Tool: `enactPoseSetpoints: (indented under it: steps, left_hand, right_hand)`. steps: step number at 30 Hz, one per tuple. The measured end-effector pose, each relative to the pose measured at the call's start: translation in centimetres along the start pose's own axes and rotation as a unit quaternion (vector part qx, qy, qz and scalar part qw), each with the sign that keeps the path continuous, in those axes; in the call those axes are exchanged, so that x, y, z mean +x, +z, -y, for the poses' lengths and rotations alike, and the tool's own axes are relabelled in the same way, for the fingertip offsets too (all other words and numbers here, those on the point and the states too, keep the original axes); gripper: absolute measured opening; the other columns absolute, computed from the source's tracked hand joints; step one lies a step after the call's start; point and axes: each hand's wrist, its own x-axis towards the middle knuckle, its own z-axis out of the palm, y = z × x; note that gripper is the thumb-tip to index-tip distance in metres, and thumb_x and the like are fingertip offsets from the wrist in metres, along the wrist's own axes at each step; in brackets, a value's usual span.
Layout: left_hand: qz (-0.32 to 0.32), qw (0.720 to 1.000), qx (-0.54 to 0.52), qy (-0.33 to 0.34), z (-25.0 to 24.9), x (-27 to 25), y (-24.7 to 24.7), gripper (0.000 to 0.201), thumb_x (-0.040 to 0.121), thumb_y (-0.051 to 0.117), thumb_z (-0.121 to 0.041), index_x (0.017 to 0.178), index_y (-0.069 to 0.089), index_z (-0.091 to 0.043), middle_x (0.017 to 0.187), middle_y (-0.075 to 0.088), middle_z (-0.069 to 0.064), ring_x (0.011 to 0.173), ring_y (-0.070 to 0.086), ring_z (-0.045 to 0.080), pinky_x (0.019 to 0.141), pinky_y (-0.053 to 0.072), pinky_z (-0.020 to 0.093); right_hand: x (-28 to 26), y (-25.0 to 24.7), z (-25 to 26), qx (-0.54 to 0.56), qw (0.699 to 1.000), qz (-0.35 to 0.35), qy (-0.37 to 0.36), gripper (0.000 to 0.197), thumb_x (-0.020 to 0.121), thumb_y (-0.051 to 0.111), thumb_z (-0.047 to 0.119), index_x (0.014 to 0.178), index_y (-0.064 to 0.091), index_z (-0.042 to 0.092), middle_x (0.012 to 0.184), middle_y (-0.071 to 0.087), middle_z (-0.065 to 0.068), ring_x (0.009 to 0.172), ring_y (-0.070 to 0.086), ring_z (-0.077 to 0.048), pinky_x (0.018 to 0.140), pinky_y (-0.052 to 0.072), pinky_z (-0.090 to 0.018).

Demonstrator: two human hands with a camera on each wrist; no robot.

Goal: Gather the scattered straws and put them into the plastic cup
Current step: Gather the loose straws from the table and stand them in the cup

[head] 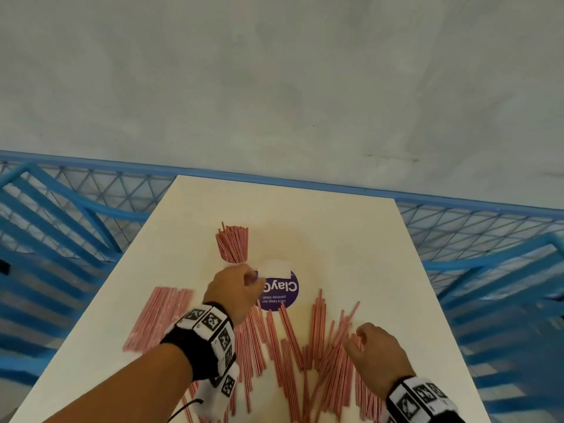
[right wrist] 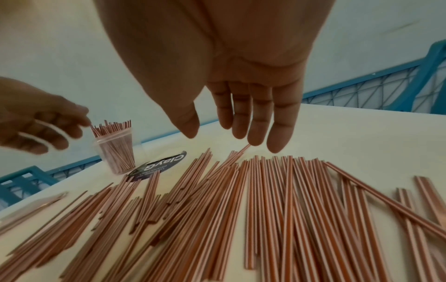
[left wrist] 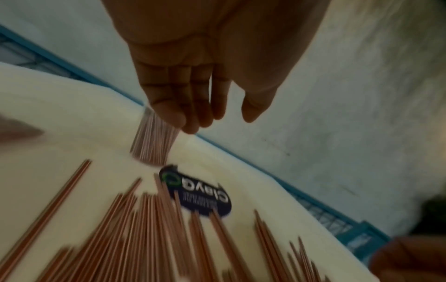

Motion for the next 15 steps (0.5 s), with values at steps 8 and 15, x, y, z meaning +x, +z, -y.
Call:
enactPoseSetpoints:
  steps: [8, 15]
  left_hand:
    - [0.127, 0.962, 0.191, -0.145, 0.5, -3.9, 5.2, 0.052, 0.089, 0.048, -0.058, 0.112, 0.054, -0.012, 0.113, 0.059, 0.007, 0.102, 0.06, 0.026, 0.077, 0.046, 0.031]
    - [0.134, 0.951, 0.201, -0.195, 0.8, -3.2, 7.8, 0.05, 0.086, 0.061, -0.047, 0.115, 0.057, -0.006, 0.116, 0.059, 0.01, 0.103, 0.062, 0.027, 0.083, 0.051, 0.034]
  right_hand:
    - [-0.8, 1.2, -1.2, -0.011, 0.992, 0.049, 0.118, 0.06, 0.088, 0.046, 0.055, 0.127, 0.043, 0.009, 0.127, 0.053, -0.007, 0.112, 0.056, -0.024, 0.089, 0.046, -0.031]
    - [-0.2, 2.5, 0.1, -0.008, 0.992, 0.071, 0.101, 0.048, 0.084, 0.048, 0.063, 0.072, 0.049, 0.016, 0.072, 0.059, 0.003, 0.066, 0.058, -0.015, 0.064, 0.051, -0.027]
